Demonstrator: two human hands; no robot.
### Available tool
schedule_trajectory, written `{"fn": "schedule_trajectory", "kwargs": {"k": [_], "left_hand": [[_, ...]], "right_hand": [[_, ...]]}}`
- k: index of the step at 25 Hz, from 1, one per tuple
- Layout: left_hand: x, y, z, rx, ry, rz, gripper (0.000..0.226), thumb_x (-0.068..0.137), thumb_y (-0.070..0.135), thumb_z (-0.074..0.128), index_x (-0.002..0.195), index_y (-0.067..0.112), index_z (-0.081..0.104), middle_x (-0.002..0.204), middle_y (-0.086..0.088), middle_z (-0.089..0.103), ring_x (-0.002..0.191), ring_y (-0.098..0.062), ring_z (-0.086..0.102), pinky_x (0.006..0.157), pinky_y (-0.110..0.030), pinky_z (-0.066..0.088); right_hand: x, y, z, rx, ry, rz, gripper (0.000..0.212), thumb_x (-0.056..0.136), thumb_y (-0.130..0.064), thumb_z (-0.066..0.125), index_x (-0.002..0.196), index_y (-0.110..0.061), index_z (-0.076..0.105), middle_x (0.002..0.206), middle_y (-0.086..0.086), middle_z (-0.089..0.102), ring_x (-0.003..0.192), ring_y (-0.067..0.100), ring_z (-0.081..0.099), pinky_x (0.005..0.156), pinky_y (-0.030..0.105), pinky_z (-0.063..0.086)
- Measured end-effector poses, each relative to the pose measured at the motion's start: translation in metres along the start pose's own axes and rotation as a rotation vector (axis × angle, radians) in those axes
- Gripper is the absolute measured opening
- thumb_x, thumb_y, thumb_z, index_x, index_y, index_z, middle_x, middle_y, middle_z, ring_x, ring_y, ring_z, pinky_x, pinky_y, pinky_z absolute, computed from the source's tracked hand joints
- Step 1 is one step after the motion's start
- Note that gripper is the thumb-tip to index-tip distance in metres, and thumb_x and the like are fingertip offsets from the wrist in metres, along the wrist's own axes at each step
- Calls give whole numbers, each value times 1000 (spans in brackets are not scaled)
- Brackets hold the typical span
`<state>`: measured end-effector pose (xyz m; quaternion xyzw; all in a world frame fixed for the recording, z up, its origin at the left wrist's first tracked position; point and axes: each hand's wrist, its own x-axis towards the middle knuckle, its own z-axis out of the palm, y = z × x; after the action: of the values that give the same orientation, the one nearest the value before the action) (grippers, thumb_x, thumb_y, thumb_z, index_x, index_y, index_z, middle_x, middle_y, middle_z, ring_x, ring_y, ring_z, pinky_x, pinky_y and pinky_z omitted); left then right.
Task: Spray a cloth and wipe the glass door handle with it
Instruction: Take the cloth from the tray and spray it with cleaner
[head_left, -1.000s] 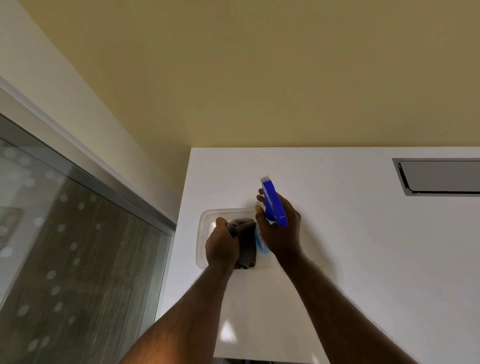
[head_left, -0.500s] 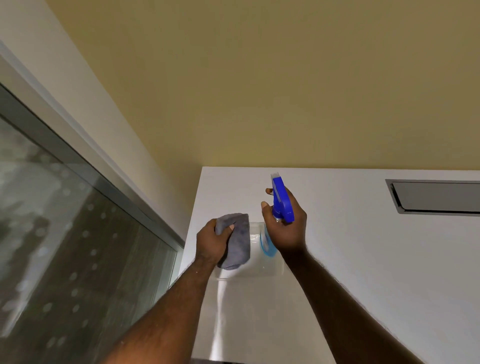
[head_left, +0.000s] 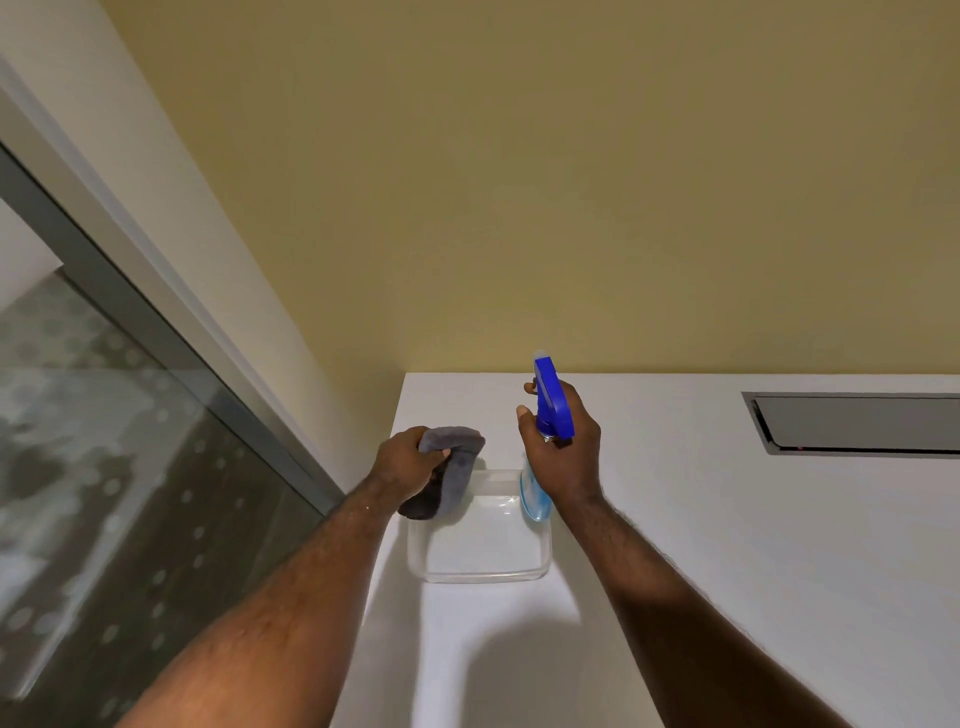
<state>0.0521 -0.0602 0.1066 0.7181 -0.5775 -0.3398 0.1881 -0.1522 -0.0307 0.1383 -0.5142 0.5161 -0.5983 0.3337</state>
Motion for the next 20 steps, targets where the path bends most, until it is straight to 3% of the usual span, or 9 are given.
{"fn": "schedule_trajectory", "kwargs": {"k": [3,5,7,9,11,14,17,19,20], "left_hand": [[-2,15,-9,-46,17,-115,45,81,55,67,66,12,67,72,-3,69,73,-23,66,72,-34,52],[-1,23,-10,113,28,-180,65,86,66,53,64,6,66,69,-8,68,69,-23,62,71,-33,47],[2,22,-10,182,48,-202,57,90,54,57,71,2,69,70,-8,67,76,-25,64,68,-29,44],[6,18,-9,125,36,-197,30,83,32,73,71,4,72,68,-3,67,80,-21,66,64,-23,43],[5,18,-8,107,33,-176,15,77,19,78,86,7,75,88,-4,72,85,-17,64,67,-22,43],[1,25,-6,181,31,-172,34,80,13,74,112,7,68,115,-9,66,95,-19,60,72,-24,45],[2,31,-6,327,-30,-168,39,83,10,70,120,5,62,124,-9,60,111,-23,60,83,-25,49],[1,41,-8,272,-91,-237,7,87,5,66,92,2,61,93,-6,68,84,-13,66,68,-8,49],[0,47,-9,136,-134,-330,21,93,0,57,73,5,51,62,-2,66,57,-4,62,49,-2,42]], "right_hand": [[3,-4,-3,7,9,-14,35,85,-2,68,116,-14,59,99,-14,64,87,-7,60,73,8,46],[4,-4,-5,11,11,-5,35,85,-2,68,117,-13,60,99,-15,65,85,-6,60,72,7,46],[4,-3,-5,13,13,-4,34,85,-3,68,116,-14,60,98,-16,65,81,-5,60,71,7,46],[4,-1,-6,15,14,-8,33,85,-3,68,114,-17,60,97,-17,65,80,-3,59,70,9,46],[3,2,-7,11,10,-10,34,85,-4,68,114,-18,59,95,-14,65,80,0,59,70,10,47],[2,6,-10,2,6,-10,35,85,-6,68,115,-20,59,93,-12,64,80,6,59,70,12,48],[0,10,-12,0,7,-15,34,85,-7,68,114,-22,59,93,-12,65,80,7,59,68,12,48],[0,12,-13,-6,5,-13,34,85,-8,68,114,-22,59,93,-10,65,79,7,58,68,12,49],[1,14,-14,-13,3,-11,34,85,-9,68,115,-21,59,93,-9,65,79,7,58,68,12,49]]}}
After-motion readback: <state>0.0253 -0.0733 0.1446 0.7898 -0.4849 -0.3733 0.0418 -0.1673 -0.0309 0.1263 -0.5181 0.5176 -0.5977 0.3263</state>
